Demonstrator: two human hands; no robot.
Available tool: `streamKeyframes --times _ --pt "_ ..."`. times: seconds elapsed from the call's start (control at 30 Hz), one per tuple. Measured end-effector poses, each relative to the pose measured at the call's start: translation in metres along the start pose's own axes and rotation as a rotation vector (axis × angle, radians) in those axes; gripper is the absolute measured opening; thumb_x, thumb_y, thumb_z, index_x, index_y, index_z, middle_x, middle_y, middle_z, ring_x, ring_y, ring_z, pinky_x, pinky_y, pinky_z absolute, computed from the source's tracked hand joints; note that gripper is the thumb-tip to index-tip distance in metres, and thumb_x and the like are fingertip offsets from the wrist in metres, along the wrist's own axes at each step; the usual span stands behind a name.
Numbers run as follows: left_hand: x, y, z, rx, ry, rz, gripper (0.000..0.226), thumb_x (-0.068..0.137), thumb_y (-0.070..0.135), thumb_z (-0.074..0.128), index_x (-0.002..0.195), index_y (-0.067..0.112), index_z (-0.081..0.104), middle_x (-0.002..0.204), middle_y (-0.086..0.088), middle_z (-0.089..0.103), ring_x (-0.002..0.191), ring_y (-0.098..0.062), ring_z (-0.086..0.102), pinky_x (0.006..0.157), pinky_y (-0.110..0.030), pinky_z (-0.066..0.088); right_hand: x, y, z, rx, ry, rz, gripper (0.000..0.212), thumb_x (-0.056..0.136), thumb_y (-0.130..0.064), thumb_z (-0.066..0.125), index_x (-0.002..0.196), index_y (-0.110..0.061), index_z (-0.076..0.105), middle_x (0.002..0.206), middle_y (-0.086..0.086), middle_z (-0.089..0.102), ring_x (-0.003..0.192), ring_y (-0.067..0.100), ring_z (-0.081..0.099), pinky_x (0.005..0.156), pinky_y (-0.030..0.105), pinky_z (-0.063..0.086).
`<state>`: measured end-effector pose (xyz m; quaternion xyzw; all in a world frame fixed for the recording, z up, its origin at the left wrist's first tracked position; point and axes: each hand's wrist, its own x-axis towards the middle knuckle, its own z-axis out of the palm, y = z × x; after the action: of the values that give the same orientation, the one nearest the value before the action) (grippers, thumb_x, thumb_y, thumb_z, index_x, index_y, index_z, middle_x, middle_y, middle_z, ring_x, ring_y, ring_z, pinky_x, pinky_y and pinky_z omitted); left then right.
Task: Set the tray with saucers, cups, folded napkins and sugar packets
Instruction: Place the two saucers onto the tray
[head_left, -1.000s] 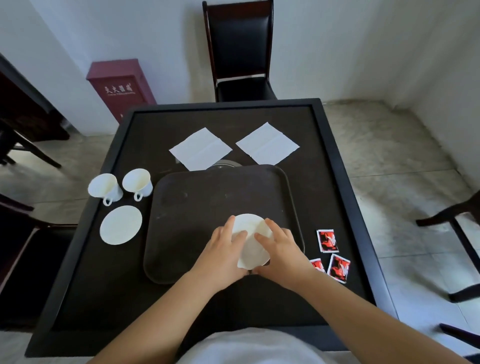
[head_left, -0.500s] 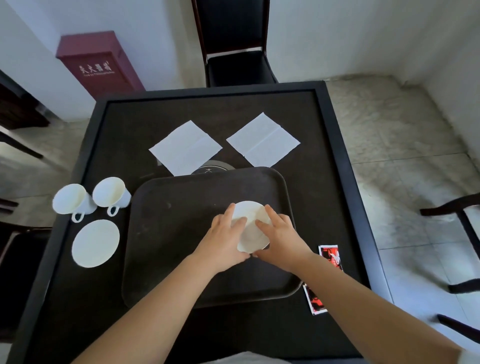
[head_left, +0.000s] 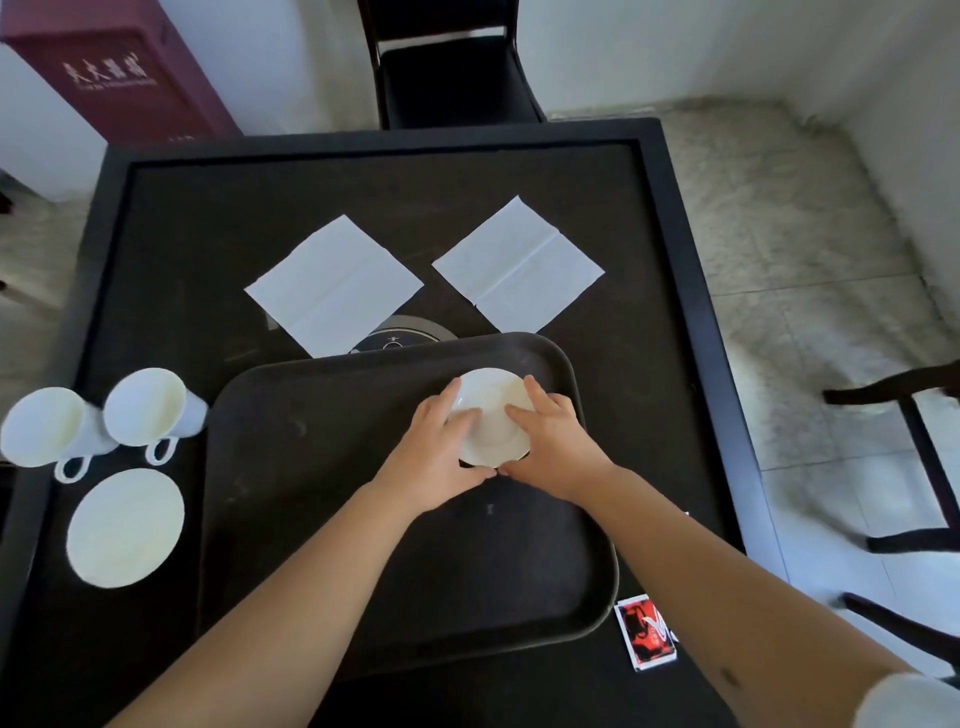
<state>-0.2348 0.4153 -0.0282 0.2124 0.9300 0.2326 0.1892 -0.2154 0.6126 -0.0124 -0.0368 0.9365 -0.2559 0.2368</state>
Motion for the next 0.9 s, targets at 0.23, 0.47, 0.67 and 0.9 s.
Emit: streamKeyframes --times 0.23,0.47,0.67,0.9 --pt "0.003 -0.011 0.008 0.061 0.087 0.101 0.068 0.078 0.048 0.078 0.133 0.015 0.053 0.158 -0.011 0.025 0.143 -0.032 0.024 0.111 -0.048 0.032 0.005 0.007 0.008 0.018 0.058 -0.014 0.075 0.080 -0.041 0.076 0.143 -0.019 0.043 0.162 0.007 0.005 0.139 0.032 0.014 0.108 0.045 0.034" --pt "0.003 -0.016 0.020 0.234 0.067 0.116 0.065 0.093 0.052 0.048 0.147 0.020 0.032 0.163 -0.012 0.012 0.149 -0.035 0.009 0.112 -0.051 0.029 -0.010 0.010 0.031 -0.013 0.221 -0.029 0.072 0.089 -0.039 0.067 0.149 -0.016 0.034 0.162 0.014 0.006 0.147 0.033 0.008 0.109 0.048 0.035" --pt "0.002 -0.013 0.019 0.234 0.066 0.090 0.065 0.089 0.054 0.045 0.143 0.020 0.034 0.161 -0.008 0.017 0.149 -0.032 0.010 0.112 -0.049 0.029 -0.010 0.009 0.037 -0.009 0.201 -0.021 0.075 0.091 -0.041 0.064 0.151 -0.017 0.026 0.163 0.012 -0.001 0.149 0.028 0.001 0.112 0.040 0.027" --pt "-0.004 -0.005 0.012 0.207 0.003 0.055 0.064 0.092 0.049 0.055 0.145 0.020 0.033 0.162 -0.007 0.011 0.149 -0.032 0.006 0.116 -0.050 0.024 -0.011 0.008 0.033 -0.019 0.194 0.008 0.079 0.083 -0.039 0.075 0.147 -0.015 0.034 0.162 0.013 0.007 0.148 0.030 0.009 0.112 0.044 0.030"
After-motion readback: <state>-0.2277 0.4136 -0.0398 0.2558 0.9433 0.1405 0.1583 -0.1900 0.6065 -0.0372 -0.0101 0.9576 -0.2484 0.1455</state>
